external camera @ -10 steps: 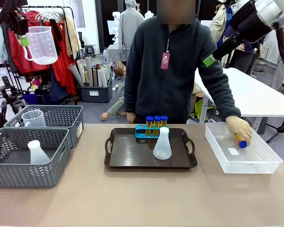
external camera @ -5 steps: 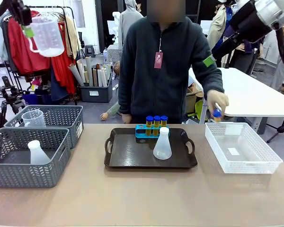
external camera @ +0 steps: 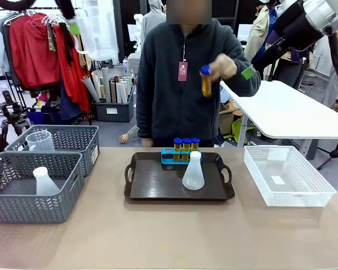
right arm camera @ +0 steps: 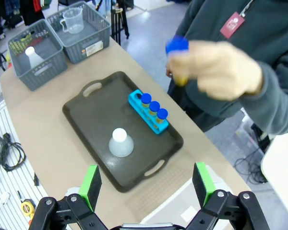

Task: Prepare the laboratory tools.
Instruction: Pick up one Large Measuring Cup and place it on the Handle tray.

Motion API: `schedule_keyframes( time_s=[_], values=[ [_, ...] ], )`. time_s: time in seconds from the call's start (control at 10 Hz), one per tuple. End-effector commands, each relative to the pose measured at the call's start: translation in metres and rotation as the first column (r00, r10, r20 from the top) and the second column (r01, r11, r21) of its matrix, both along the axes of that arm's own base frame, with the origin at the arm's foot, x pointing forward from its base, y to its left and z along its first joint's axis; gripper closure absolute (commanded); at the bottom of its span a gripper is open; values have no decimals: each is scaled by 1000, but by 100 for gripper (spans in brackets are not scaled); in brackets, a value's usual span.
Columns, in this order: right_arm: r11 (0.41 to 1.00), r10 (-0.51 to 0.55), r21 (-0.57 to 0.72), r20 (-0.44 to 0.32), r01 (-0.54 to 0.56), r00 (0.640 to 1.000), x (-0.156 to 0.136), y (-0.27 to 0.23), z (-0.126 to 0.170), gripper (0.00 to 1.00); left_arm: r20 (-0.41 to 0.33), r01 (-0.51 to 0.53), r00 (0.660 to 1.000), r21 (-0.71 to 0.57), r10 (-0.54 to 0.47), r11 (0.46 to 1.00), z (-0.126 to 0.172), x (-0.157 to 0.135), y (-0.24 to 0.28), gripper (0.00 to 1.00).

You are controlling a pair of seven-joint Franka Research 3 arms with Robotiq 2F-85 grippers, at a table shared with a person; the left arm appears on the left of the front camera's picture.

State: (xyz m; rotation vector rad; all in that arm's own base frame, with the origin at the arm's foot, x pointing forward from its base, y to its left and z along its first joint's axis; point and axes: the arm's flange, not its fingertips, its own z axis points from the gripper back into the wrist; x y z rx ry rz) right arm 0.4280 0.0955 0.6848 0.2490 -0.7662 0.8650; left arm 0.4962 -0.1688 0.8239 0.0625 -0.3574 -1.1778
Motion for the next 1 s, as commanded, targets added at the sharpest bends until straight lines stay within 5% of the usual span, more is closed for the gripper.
schedule_keyframes(
  time_s=[0.0,0.3,0.5,0.6,0.9],
  values=[
    [1000,1,3,1,-1,1000,0,-1,1,0,-4,144,990,49,-144,988,-26,14,-29,100],
    [1000,1,3,1,-1,1000,0,-1,1,0,-30,261,965,87,-259,961,-70,21,-69,100],
    [1000,1,3,1,-1,1000,0,-1,1,0,21,228,973,103,-231,968,-67,24,-73,100],
    [1000,1,3,1,-1,1000,0,-1,1,0,-50,254,967,69,-251,965,-76,29,-86,100],
    [1000,1,3,1,-1,1000,0,-1,1,0,-50,254,967,69,-251,965,-76,29,-86,100]
  ],
)
